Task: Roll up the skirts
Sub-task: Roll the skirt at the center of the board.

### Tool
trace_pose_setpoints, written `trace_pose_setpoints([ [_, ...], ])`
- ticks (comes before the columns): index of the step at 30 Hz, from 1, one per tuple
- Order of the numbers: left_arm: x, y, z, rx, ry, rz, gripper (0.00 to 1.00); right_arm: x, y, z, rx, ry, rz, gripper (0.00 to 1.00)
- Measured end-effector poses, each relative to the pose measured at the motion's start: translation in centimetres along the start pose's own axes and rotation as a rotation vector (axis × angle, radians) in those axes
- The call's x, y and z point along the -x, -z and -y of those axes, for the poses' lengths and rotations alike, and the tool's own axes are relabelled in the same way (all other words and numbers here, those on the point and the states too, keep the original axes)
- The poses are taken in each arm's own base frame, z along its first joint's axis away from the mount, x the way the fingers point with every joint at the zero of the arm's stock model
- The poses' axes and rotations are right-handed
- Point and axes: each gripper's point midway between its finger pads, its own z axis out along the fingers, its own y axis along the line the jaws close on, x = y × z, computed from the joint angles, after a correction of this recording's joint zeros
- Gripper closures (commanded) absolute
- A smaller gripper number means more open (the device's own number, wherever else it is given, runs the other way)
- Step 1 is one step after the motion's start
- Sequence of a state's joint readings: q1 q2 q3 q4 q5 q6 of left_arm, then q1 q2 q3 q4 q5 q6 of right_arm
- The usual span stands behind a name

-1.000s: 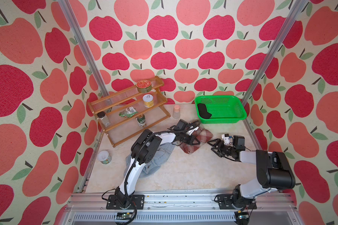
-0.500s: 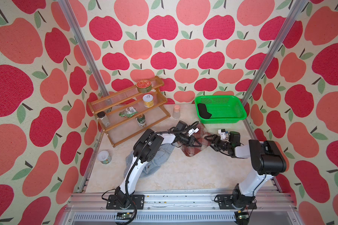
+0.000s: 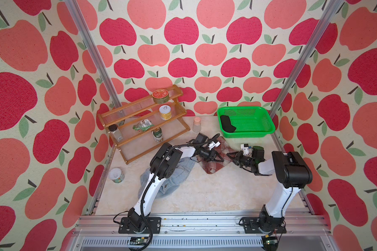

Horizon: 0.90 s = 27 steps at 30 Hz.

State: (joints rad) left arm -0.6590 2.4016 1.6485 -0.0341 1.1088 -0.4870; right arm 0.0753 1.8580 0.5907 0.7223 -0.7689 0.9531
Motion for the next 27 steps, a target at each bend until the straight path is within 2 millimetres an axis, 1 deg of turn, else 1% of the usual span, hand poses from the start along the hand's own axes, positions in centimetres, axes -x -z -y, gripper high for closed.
trace_pose_setpoints([
  [2,-0.2,0.4,-0.4,0.045,-0.008,0.000,0.45,-0.1,0.3,-0.2,-0.023,0.003,0.001,0.90],
  [4,-0.3,1.3,-0.4,0.109,-0.030,0.020,0.42,-0.4,0.5,-0.5,-0.044,0.012,-0.004,0.90],
  [6,0.0,3.0,-0.3,0.210,-0.068,0.064,0.40,-0.7,0.8,-1.2,-0.049,0.023,-0.012,0.91],
  [8,0.7,5.3,0.7,0.326,-0.164,0.130,0.36,-0.9,0.9,-2.0,-0.047,0.039,-0.021,0.91],
  [9,1.0,6.5,1.3,0.384,-0.215,0.164,0.33,-0.9,1.0,-2.0,-0.053,0.043,-0.019,0.91],
  [11,1.7,9.5,3.4,0.518,-0.375,0.251,0.25,-0.9,1.4,-1.6,-0.075,0.034,-0.018,0.91],
  [12,1.9,10.6,4.8,0.572,-0.463,0.292,0.23,-1.0,1.5,-1.3,-0.086,0.024,-0.021,0.91],
  [13,2.0,11.4,6.5,0.623,-0.564,0.329,0.22,-1.1,1.6,-1.0,-0.099,0.015,-0.026,0.91],
  [14,1.9,11.5,8.6,0.667,-0.685,0.361,0.20,-1.2,1.6,-0.8,-0.108,0.007,-0.030,0.91],
  [15,1.7,11.1,10.1,0.690,-0.771,0.378,0.20,-1.4,1.6,-0.6,-0.116,0.001,-0.035,0.91],
  [17,0.5,8.9,13.2,0.736,-0.976,0.385,0.18,-1.4,1.6,-0.6,-0.125,-0.003,-0.043,0.91],
  [19,-1.1,6.2,14.5,0.771,-1.127,0.356,0.17,-1.3,1.6,-0.7,-0.130,-0.005,-0.048,0.91],
  [20,-2.0,4.7,14.5,0.797,-1.196,0.326,0.16,-1.2,1.6,-0.7,-0.133,-0.008,-0.050,0.91],
  [22,-3.1,2.3,13.7,0.860,-1.300,0.265,0.15,-1.2,1.6,-0.8,-0.138,-0.010,-0.053,0.91],
  [24,-4.0,0.2,12.1,0.927,-1.378,0.197,0.13,-1.2,1.7,-0.8,-0.144,-0.013,-0.055,0.90],
  [25,-4.6,-0.8,10.8,0.964,-1.409,0.152,0.13,-1.1,1.7,-0.8,-0.149,-0.013,-0.054,0.91],
  [27,-5.4,-2.2,8.1,1.026,-1.439,0.068,0.12,-1.2,1.9,-0.9,-0.156,-0.013,-0.053,0.91],
])
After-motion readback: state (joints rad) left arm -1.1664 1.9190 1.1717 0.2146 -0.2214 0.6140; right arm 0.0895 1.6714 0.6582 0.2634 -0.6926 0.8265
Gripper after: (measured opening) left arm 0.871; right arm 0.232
